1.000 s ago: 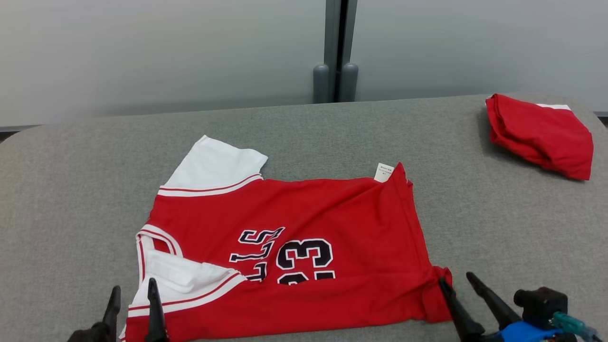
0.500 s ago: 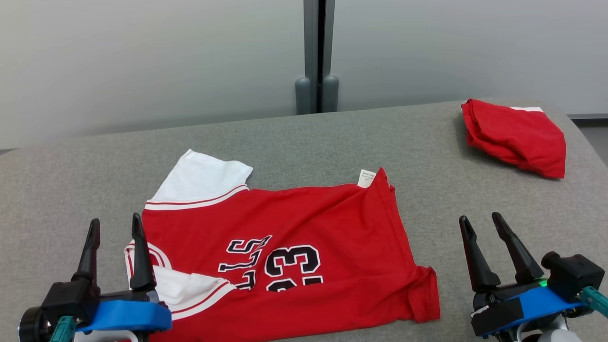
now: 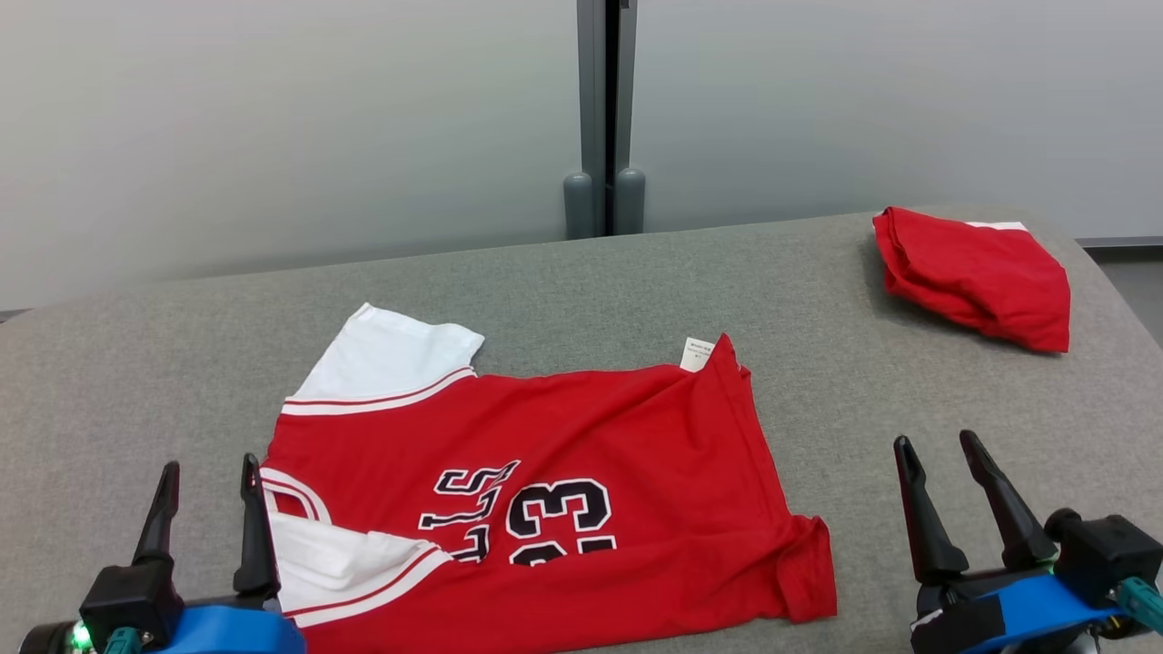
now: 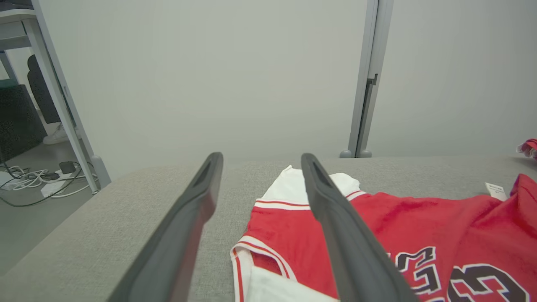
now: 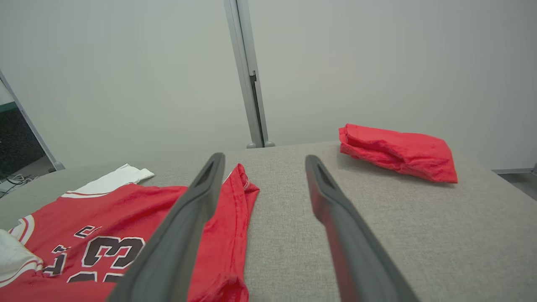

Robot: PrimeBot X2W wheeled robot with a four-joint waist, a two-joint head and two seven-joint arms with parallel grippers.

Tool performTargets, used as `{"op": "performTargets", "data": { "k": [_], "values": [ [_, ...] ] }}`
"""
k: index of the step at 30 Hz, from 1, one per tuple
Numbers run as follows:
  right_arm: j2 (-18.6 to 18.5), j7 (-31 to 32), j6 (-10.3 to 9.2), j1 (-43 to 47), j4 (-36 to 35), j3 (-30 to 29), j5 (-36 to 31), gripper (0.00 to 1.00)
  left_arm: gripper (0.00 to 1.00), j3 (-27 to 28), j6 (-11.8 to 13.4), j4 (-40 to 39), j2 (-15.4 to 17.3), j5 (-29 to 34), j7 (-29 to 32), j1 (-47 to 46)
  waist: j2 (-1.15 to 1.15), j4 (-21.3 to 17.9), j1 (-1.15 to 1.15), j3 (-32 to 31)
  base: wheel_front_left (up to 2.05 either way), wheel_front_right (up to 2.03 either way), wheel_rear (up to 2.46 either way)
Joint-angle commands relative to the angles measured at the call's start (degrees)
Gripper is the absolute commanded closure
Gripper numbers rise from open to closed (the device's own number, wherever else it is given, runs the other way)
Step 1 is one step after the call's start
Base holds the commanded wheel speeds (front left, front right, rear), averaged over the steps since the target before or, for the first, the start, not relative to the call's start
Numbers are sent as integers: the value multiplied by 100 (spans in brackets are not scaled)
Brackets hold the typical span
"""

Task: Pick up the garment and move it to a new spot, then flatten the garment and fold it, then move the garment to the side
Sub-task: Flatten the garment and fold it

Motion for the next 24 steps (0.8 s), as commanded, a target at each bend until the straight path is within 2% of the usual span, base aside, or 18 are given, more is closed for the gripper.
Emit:
{"op": "performTargets", "data": {
  "k": [1,13,24],
  "values": [
    [35,9,3,79,0,-26,-44,0,0,-15,44,9,48,20,49,85,0,15,0,-7,0,0,0],
    [41,186,3,170,55,-142,-200,0,0,-27,133,-130,137,-55,373,223,0,137,0,-30,0,0,0],
    [85,254,4,162,83,-113,-239,0,0,-54,184,-190,181,-97,410,246,0,145,0,-18,0,0,0]
  ]
}}
